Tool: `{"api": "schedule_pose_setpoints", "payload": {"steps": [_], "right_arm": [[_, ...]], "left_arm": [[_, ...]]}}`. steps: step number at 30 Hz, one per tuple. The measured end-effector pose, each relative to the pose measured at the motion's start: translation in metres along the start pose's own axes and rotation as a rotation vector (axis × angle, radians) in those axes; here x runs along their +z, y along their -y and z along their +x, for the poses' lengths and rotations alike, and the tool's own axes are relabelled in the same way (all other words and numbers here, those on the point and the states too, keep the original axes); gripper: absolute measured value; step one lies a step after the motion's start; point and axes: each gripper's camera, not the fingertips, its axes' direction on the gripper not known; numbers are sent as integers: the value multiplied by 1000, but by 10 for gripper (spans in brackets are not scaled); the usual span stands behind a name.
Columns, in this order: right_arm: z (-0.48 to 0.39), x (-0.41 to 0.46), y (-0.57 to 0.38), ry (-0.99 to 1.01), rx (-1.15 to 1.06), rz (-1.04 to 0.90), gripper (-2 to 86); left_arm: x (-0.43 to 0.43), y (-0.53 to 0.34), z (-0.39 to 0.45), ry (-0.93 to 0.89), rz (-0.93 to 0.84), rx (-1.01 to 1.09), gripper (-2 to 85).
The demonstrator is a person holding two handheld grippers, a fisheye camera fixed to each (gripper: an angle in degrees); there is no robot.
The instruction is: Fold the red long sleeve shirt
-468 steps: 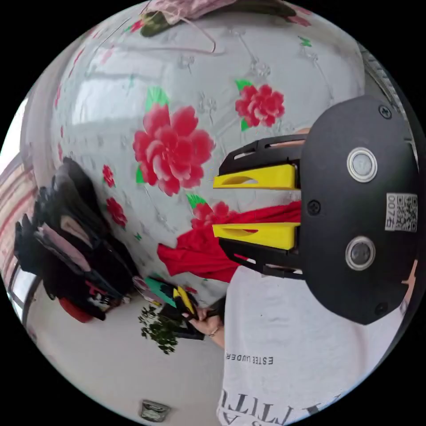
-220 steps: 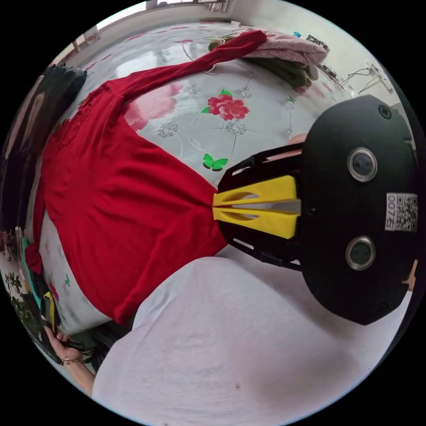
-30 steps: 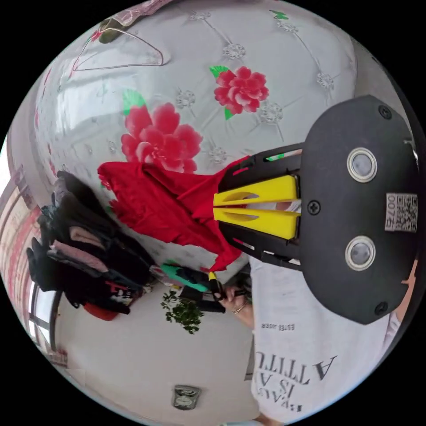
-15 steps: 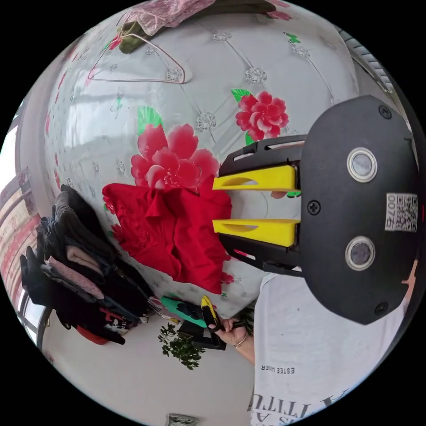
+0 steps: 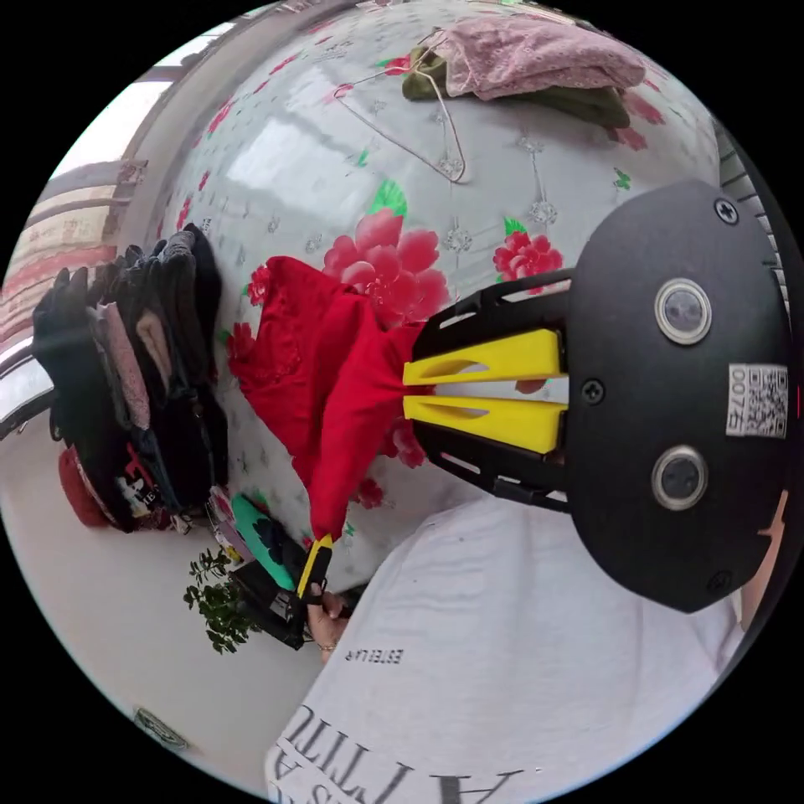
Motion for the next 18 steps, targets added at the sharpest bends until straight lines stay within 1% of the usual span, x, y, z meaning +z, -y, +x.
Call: {"api": "schedule_pose_setpoints", "payload": {"steps": [1, 2, 4, 6, 9, 12, 15, 17, 18], "right_arm": [[5, 5, -13, 46, 57, -64, 1], [6, 8, -19, 61, 80, -87, 1], [2, 8, -39, 103, 111, -125, 0], [-1, 0, -46, 139, 126, -121, 0], [7, -23, -42, 227, 154, -62, 0], [35, -48, -17, 271, 188, 12, 1], [76, -69, 20, 311, 239, 110, 4], [101, -75, 42, 299, 280, 169, 8], [119, -76, 52, 270, 343, 223, 13]], "left_arm": [[0, -10, -1, -63, -11, -24, -4], [4, -18, -2, -134, -27, -55, -4], [10, -29, 2, -187, -57, -77, -5], [10, -35, 11, -196, -85, -59, -5], [-2, -28, 19, -211, -67, -20, -4], [-22, 7, 10, -252, -4, 18, -2], [-40, 68, -7, -267, 66, 8, 8], [-48, 119, -21, -239, 146, -50, 30], [-49, 130, -25, -243, 167, -66, 37]]}}
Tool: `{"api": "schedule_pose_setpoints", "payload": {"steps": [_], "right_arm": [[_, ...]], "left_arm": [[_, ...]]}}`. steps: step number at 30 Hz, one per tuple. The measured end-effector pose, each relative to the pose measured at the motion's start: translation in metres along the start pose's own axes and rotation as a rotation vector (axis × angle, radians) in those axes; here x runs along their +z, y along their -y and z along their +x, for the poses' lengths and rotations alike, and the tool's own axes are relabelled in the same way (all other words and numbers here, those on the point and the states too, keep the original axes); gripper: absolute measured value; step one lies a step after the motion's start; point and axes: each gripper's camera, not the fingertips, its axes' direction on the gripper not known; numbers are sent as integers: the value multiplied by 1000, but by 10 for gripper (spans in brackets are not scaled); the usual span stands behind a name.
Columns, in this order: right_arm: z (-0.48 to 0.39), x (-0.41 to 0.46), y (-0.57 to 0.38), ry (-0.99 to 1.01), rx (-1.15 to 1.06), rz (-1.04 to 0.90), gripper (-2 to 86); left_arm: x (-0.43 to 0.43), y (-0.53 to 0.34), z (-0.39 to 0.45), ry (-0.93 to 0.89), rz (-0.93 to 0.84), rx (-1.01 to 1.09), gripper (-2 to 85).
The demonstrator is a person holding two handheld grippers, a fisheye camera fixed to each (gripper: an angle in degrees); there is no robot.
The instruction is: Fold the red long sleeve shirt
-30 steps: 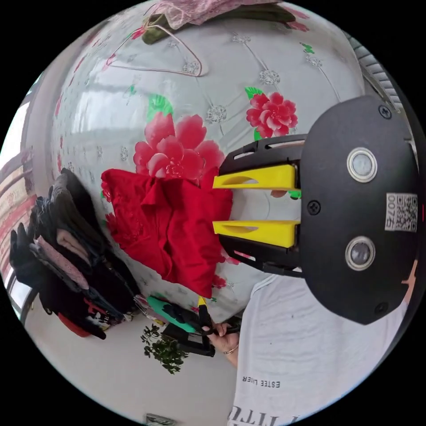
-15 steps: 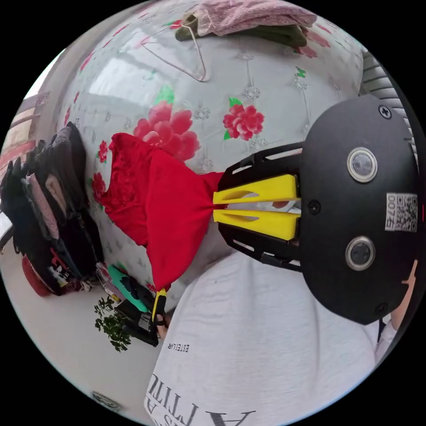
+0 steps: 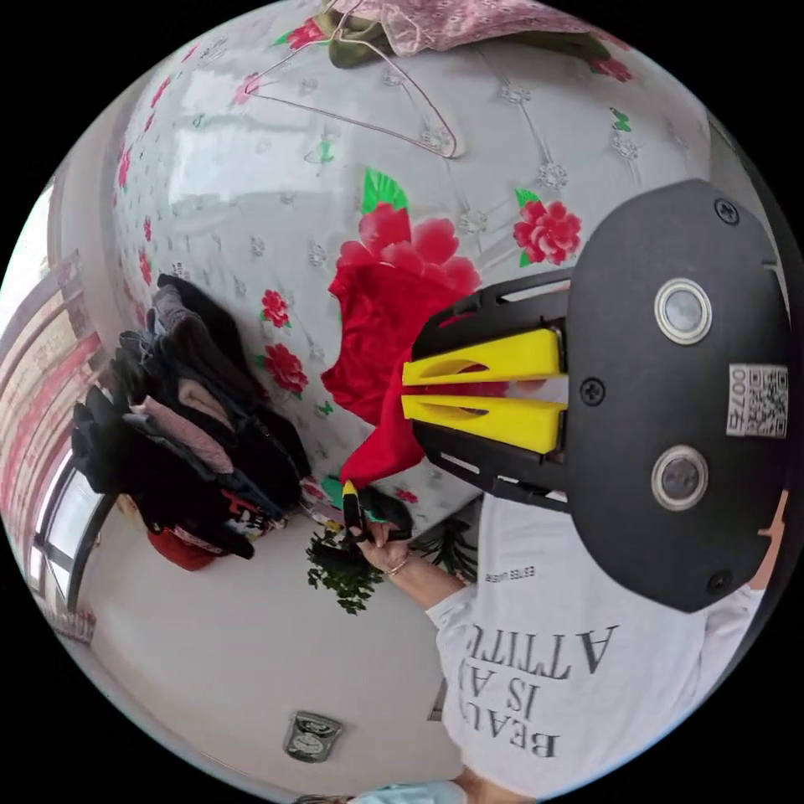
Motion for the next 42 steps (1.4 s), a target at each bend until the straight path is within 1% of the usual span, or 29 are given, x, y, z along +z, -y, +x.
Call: {"api": "schedule_pose_setpoints", "payload": {"steps": [2, 4, 6, 11, 14, 15, 17, 18, 20, 21, 23, 27, 30, 32, 34, 35, 36, 37, 38, 39, 41, 42], "right_arm": [[22, -1, 16, -23, 78, 73, 26], [51, 6, 23, -39, 189, 76, 50], [65, 13, 14, -35, 236, 89, 64], [95, 42, -22, -26, 328, 77, 94], [104, 64, -25, -2, 343, 54, 104], [104, 75, -22, -6, 332, 23, 106], [102, 92, -14, -45, 311, -42, 106], [95, 93, -11, -127, 289, -12, 103], [92, 99, -4, -196, 277, -49, 93], [91, 103, 1, -183, 252, -85, 84], [92, 106, 8, -134, 256, -119, 69], [69, 95, 23, -43, 200, -106, 40], [33, 94, 38, 33, 118, -98, 26], [5, 101, 53, 94, 65, -96, 22], [-47, 118, 80, 185, -41, -92, 19], [-62, 124, 87, 206, -72, -95, 19], [-95, 137, 102, 249, -138, -99, 18], [-129, 151, 115, 294, -199, -105, 19], [-146, 158, 121, 318, -225, -108, 19], [-180, 175, 133, 366, -267, -114, 19], [-226, 204, 147, 428, -303, -128, 21], [-253, 227, 154, 454, -304, -143, 23]], "left_arm": [[6, 33, -11, 16, 53, -62, 78], [13, 40, -20, 22, 59, -109, 94], [21, 34, -28, 16, 60, -127, 102], [57, -9, -55, 69, -58, -180, 124], [81, -20, -60, 24, -123, -191, 135], [87, -20, -60, 21, -142, -189, 133], [93, -16, -56, 74, -138, -173, 120], [94, -13, -56, 85, -141, -176, 116], [99, -7, -57, 87, -151, -163, 64], [101, -5, -59, 82, -154, -163, 47], [110, -2, -67, -38, -181, -180, 3], [98, -1, -61, -44, -132, -147, -6], [60, -4, -51, -111, -19, -90, -8], [16, -8, -50, -105, 58, -63, -8], [-26, -12, -53, -95, 99, -44, -8], [-61, -17, -54, -66, 139, -22, -8], [-79, -21, -54, -45, 161, -12, -8], [-118, -31, -55, 2, 205, -1, -8], [-157, -44, -56, 53, 250, -3, -8], [-176, -52, -57, 80, 276, -8, -8], [-245, -85, -62, 194, 388, -48, -6], [-259, -94, -64, 223, 415, -67, -4]]}}
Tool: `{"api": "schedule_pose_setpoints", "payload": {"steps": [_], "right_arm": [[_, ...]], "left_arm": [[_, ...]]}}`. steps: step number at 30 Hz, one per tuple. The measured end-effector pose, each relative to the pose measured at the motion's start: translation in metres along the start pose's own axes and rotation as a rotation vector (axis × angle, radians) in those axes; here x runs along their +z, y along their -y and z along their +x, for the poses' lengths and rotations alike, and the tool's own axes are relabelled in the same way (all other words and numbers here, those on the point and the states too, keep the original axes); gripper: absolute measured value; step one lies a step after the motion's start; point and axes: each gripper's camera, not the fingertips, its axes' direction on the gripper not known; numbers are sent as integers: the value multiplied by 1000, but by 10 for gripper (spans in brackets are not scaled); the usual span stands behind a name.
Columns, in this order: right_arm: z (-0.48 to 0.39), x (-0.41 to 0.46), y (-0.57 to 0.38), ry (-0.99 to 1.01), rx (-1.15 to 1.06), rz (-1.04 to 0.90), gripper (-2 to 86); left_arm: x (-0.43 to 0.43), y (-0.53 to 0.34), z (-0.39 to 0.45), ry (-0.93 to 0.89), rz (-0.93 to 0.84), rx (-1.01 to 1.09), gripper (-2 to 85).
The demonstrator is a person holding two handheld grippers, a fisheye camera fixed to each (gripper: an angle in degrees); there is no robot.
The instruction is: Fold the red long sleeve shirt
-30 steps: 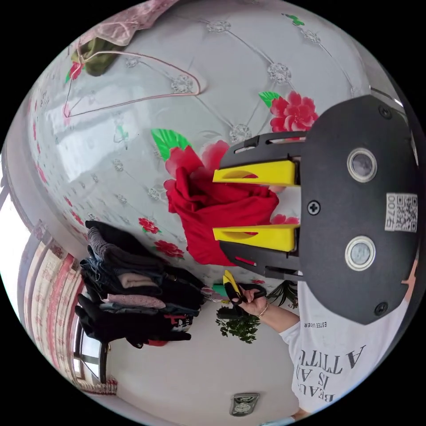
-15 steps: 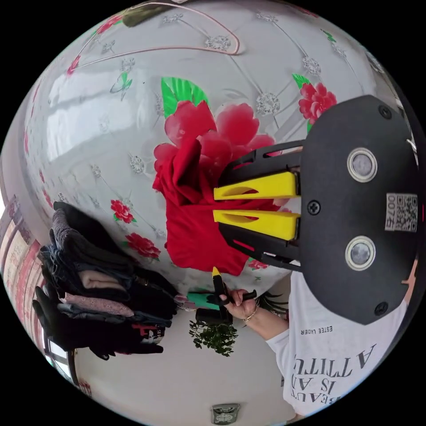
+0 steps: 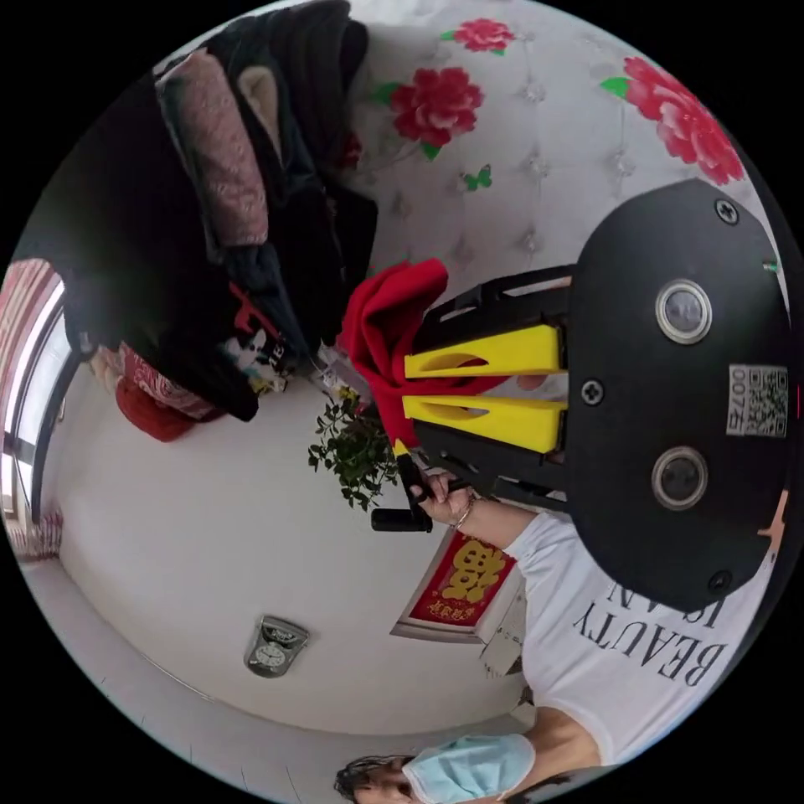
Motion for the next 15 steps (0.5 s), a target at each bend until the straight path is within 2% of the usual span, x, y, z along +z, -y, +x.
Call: {"api": "schedule_pose_setpoints", "payload": {"steps": [2, 5, 9, 12, 15], "right_arm": [[-11, 44, 17, -3, -10, -25, 27], [-14, 102, 14, -98, -44, -103, 36], [12, 140, -62, -324, -54, -272, 47], [52, 125, -140, -515, 86, -379, 58], [76, 67, -208, -680, 283, -321, 69]], "left_arm": [[-39, -13, -34, 212, 38, -92, 11], [-42, -48, -78, 468, -63, -269, 33], [-12, -113, -83, 513, 2, -279, 41], [54, -159, -73, 462, -82, -289, 44], [142, -181, -35, 357, -207, -206, 43]]}}
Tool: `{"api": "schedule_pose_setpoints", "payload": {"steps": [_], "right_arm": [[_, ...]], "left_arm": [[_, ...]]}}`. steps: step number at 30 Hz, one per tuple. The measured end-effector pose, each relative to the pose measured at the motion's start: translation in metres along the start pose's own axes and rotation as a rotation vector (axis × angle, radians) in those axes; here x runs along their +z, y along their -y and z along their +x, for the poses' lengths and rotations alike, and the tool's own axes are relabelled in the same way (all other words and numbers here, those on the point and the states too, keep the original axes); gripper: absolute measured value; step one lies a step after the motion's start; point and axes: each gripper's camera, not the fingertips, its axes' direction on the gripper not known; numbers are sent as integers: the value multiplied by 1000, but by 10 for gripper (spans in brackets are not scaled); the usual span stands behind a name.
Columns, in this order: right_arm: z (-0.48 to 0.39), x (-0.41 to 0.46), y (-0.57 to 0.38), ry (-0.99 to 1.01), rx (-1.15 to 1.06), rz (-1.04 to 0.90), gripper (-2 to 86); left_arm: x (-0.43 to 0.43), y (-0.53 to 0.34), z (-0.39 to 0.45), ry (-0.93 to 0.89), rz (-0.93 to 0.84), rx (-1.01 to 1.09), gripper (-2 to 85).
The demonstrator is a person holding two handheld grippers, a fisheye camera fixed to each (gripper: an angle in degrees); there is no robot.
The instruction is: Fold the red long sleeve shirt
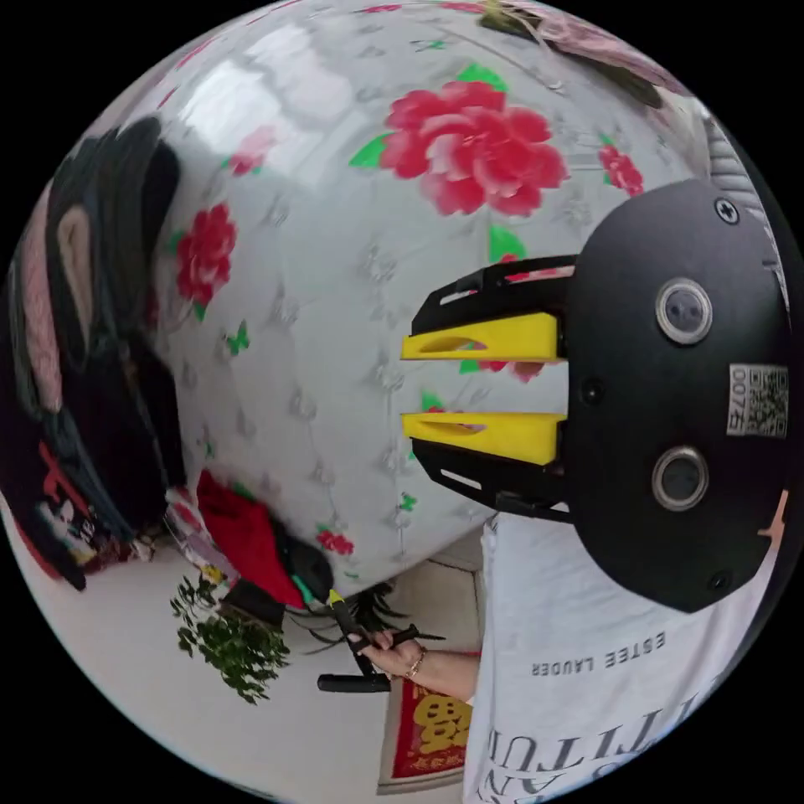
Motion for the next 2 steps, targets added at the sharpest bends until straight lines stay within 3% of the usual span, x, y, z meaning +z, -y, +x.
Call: {"api": "schedule_pose_setpoints", "payload": {"steps": [2], "right_arm": [[35, -19, -38, -68, 140, 62, 77]], "left_arm": [[57, -1, 64, -92, -145, 139, 46]]}}
